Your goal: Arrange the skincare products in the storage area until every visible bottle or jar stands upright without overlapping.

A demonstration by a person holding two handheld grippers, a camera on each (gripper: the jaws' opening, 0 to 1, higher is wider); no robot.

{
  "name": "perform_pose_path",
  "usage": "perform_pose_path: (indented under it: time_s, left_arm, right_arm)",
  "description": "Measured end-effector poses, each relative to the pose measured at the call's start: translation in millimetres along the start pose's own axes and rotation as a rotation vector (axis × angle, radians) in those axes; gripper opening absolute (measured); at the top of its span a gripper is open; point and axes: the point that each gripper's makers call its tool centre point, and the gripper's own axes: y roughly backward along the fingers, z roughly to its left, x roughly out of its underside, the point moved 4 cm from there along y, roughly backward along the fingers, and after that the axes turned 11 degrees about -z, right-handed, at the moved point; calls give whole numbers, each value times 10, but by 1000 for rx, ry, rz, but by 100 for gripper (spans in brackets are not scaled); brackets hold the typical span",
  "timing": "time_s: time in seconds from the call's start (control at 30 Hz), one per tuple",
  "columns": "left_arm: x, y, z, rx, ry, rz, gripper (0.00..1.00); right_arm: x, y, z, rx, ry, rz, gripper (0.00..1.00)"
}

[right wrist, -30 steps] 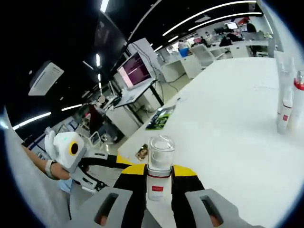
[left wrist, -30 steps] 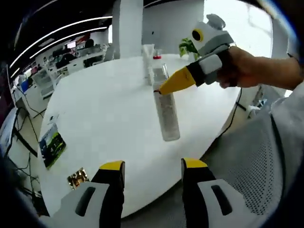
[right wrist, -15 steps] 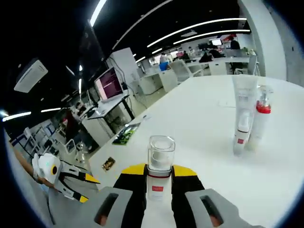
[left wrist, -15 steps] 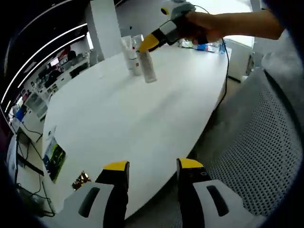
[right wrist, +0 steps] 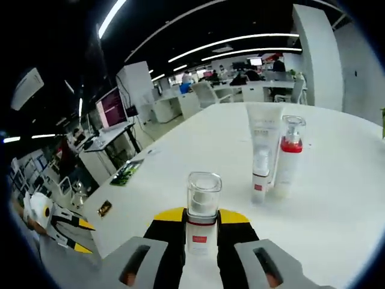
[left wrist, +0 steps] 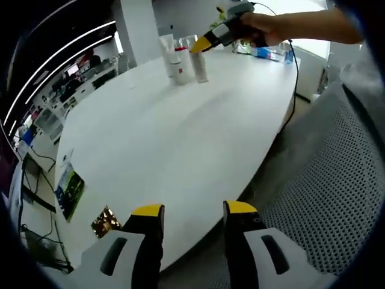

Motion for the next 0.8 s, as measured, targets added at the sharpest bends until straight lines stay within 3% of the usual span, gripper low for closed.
perform_pose_path:
  time_s: [0.8]
  left_arm:
    - [32,0,7,-3,5,18,31]
  right_arm:
    - [-17,-189,-718,213,41,-44,11]
